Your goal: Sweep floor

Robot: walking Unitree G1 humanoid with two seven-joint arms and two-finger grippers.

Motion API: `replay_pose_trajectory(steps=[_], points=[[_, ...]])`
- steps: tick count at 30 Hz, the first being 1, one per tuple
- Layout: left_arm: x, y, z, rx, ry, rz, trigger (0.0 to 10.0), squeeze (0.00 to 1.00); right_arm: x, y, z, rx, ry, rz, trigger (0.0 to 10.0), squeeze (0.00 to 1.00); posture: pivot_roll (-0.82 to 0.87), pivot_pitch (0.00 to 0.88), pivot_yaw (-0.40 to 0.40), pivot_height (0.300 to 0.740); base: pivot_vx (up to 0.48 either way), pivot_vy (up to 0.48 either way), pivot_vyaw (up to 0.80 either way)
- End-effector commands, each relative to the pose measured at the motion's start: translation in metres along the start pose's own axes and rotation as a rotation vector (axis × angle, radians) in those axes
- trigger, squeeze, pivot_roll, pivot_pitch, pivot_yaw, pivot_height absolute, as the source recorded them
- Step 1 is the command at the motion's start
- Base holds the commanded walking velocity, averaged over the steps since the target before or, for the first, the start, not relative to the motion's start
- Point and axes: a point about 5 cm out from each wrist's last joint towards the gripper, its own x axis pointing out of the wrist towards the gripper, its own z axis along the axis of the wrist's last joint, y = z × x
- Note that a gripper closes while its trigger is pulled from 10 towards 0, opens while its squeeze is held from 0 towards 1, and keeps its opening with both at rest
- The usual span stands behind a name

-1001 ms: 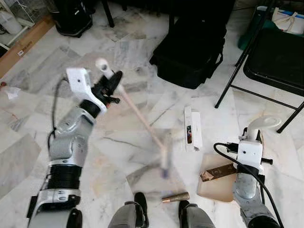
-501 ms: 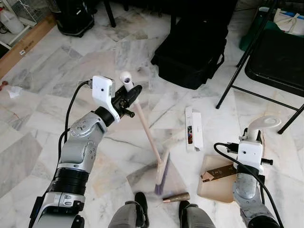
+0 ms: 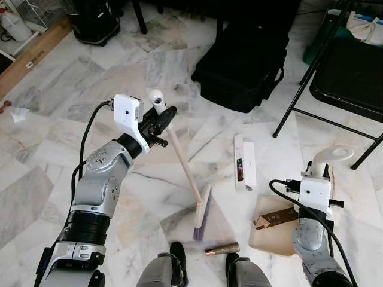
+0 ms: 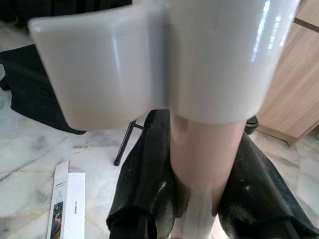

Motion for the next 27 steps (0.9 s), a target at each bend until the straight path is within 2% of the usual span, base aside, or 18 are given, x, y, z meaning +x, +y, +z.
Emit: replay_pose_trajectory(steps=[1,4,5,6,7,8,9,11,14,24,27], points=[[-0.002,0.001,0.008,0.028,-0.031,-0.004,10.0,0.00,-0.010,-0.001,-0.012,-0.019,0.056,0.009,10.0,0.00,0.10,0.341,0.107,0.740,0.000,0.000,0.00],[-0.002,0.001,0.008,0.028,-0.031,-0.004,10.0,0.00,-0.010,-0.001,-0.012,-0.019,0.056,0.009,10.0,0.00,0.10,0.341,0.107,0.740,0.000,0.000,0.00],[-0.004,-0.009,-0.003,-0.120,-0.031,-0.028,10.0,0.00,-0.008,-0.002,-0.012,-0.021,0.056,0.001,10.0,0.00,0.10,0.305,0.108,0.740,0.000,0.000,0.00],[-0.006,-0.015,-0.009,-0.223,-0.042,-0.026,10.0,0.00,-0.006,-0.004,-0.012,-0.022,0.057,-0.005,10.0,0.00,0.10,0.305,0.108,0.740,0.000,0.000,0.00],[-0.008,-0.009,-0.011,-0.268,-0.069,0.055,10.0,0.00,-0.004,-0.005,-0.011,-0.023,0.058,-0.012,10.0,0.00,0.10,0.304,0.108,0.740,0.000,0.000,0.00],[-0.008,-0.001,-0.008,-0.210,-0.082,0.110,10.0,0.00,-0.004,-0.004,-0.011,-0.023,0.058,-0.012,10.0,0.00,0.10,0.299,0.108,0.740,0.000,0.000,0.00],[-0.008,-0.001,-0.008,-0.210,-0.082,0.110,10.0,0.00,-0.004,-0.004,-0.011,-0.023,0.058,-0.012,10.0,0.00,0.10,0.299,0.108,0.740,0.000,0.000,0.00],[-0.010,0.007,-0.002,-0.096,-0.099,0.153,10.0,0.00,-0.005,-0.004,-0.011,-0.022,0.060,-0.012,10.0,0.00,0.10,0.299,0.108,0.740,0.000,0.000,0.00],[-0.010,0.011,0.002,-0.010,-0.105,0.176,10.0,0.00,-0.005,-0.002,-0.011,-0.020,0.062,-0.012,10.0,0.00,0.10,0.290,0.109,0.740,0.000,0.000,0.00],[-0.011,0.008,0.000,0.121,-0.085,0.181,10.0,0.00,-0.004,-0.002,-0.010,-0.016,0.058,-0.018,10.0,0.00,0.10,0.287,0.112,0.740,0.000,0.000,0.00],[-0.012,0.010,-0.006,0.202,-0.061,0.202,10.0,0.00,-0.004,-0.004,-0.011,-0.015,0.057,-0.022,10.0,0.00,0.10,0.287,0.111,0.740,0.000,0.000,0.00]])
